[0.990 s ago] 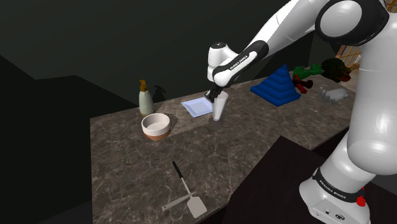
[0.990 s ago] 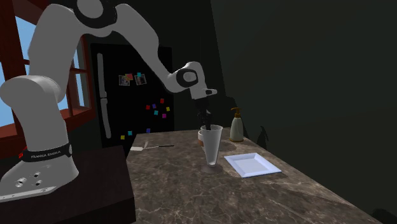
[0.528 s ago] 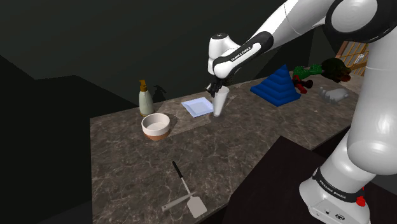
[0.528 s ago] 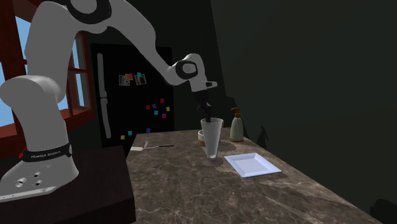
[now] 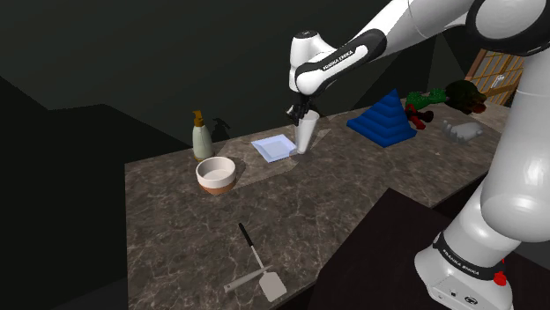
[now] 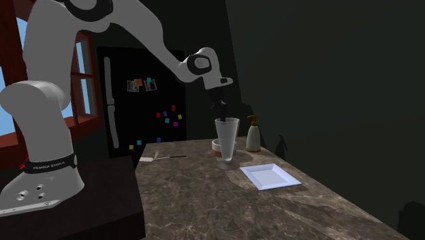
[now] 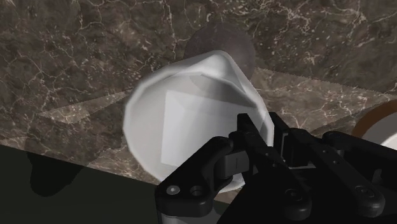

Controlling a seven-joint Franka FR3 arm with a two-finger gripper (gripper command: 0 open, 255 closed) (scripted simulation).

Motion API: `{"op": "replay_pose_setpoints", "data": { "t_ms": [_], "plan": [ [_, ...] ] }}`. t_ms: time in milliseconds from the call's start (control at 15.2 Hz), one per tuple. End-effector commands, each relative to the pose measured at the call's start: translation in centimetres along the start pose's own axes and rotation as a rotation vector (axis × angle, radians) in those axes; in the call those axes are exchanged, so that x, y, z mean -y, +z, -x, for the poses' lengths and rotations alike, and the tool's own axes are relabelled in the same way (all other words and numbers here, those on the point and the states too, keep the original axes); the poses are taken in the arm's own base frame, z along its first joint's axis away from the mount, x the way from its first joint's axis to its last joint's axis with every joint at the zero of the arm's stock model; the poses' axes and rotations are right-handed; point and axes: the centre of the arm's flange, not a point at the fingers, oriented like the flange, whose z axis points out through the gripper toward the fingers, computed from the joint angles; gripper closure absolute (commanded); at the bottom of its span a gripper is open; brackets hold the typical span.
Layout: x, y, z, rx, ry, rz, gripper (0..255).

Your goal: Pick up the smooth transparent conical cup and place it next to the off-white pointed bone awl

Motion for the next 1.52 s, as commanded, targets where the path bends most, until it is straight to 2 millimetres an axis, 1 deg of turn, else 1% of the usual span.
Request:
{"op": "replay_pose_setpoints", "data": {
  "t_ms": [0, 1452],
  "plan": [
    [-0.2, -1.0, -0.2, 0.000, 0.000, 0.000, 255],
    [-2.6, -12.3, -1.9, 0.000, 0.000, 0.000, 255]
  ]
}}
